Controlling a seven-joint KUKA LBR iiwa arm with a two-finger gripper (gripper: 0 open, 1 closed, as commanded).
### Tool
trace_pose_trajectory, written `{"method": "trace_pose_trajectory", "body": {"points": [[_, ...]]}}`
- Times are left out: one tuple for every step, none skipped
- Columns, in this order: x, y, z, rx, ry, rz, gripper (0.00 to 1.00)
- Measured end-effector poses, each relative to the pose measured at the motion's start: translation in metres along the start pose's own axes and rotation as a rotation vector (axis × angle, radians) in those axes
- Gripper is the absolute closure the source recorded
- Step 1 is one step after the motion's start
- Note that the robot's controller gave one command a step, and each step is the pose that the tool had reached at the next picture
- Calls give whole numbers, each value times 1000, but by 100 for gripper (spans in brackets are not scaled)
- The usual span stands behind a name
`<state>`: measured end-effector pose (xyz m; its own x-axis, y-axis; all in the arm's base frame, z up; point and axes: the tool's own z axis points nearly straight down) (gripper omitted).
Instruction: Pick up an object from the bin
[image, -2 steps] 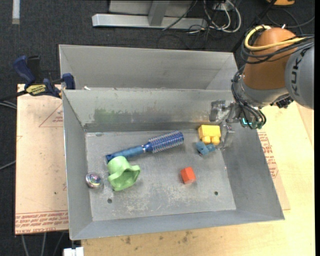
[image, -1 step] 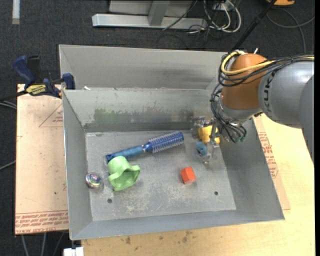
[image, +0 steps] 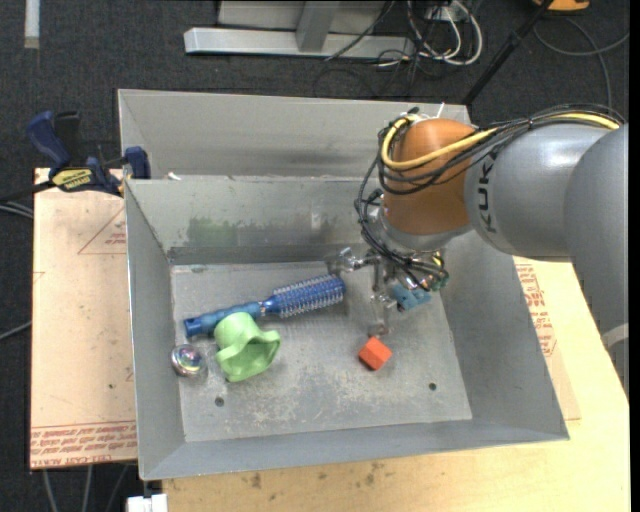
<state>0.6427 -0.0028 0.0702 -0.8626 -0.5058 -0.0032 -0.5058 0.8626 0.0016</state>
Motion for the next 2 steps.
{"method": "trace_pose_trajectory", "body": {"points": [[-26,46,0,0,-2,-32,0],[-25,44,0,1,0,-27,100]]}}
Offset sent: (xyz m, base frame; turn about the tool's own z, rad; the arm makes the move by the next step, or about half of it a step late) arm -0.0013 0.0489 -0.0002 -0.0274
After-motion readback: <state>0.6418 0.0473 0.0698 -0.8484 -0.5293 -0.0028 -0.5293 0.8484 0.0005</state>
